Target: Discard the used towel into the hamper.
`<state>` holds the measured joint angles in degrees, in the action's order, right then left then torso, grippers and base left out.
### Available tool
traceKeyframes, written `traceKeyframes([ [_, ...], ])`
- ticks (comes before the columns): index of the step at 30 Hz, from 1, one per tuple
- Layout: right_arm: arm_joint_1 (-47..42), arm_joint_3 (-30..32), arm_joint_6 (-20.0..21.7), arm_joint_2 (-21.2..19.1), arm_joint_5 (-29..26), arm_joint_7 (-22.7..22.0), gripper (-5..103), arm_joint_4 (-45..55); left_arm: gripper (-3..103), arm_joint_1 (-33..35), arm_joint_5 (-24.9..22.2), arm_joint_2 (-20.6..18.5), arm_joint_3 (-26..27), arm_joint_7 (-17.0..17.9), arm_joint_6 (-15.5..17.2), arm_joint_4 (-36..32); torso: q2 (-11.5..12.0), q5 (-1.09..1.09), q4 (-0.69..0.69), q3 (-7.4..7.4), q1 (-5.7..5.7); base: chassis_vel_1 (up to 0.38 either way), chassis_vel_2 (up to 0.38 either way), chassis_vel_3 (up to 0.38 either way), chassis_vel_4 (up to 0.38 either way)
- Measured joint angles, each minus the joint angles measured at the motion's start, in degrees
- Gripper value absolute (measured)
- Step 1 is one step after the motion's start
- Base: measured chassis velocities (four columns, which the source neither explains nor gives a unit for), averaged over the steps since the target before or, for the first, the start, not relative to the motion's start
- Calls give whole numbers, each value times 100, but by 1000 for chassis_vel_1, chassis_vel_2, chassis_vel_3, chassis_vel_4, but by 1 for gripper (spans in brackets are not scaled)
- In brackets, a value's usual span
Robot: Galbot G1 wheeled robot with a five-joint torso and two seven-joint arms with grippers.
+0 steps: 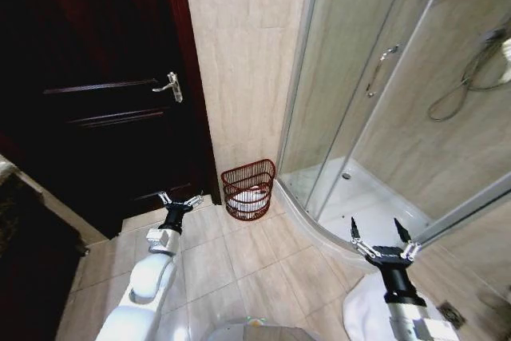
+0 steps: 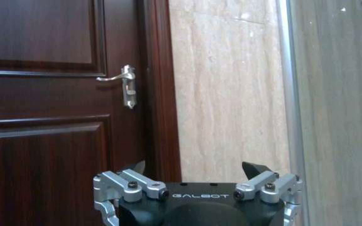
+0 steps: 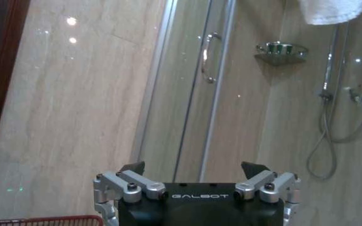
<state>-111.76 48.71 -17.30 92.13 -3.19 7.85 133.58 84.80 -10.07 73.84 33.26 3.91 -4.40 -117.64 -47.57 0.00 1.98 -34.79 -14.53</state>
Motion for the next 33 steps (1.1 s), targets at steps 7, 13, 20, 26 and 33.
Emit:
traceKeyframes([
  [7, -2, 9, -13, 0, -6, -27, 100, -23, 100, 1, 5, 0, 4, -2, -8, 13, 0, 1, -1, 0, -1, -6, -183, -1, 174],
  [13, -4, 21, -39, 0, -11, -57, 100, -39, 100, 4, 7, -4, 20, -2, -18, 13, 0, 1, 0, 0, 0, 96, -167, -74, 177],
  [20, -25, 25, -35, 0, -12, -89, 100, -35, 100, 36, 9, 1, 34, -2, -66, 14, -1, 0, -1, 1, 1, 88, -189, -87, 171],
  [26, -19, 31, -35, 0, -9, -89, 100, -25, 100, 57, 13, 5, 46, -2, -89, 14, -1, -1, 0, 1, 1, -43, -212, 35, 189],
  [33, -16, 30, -39, 0, -8, -88, 100, -24, 100, 49, 14, 3, 57, -2, -97, 11, -1, -2, -1, 0, 0, -155, -278, 168, 299],
])
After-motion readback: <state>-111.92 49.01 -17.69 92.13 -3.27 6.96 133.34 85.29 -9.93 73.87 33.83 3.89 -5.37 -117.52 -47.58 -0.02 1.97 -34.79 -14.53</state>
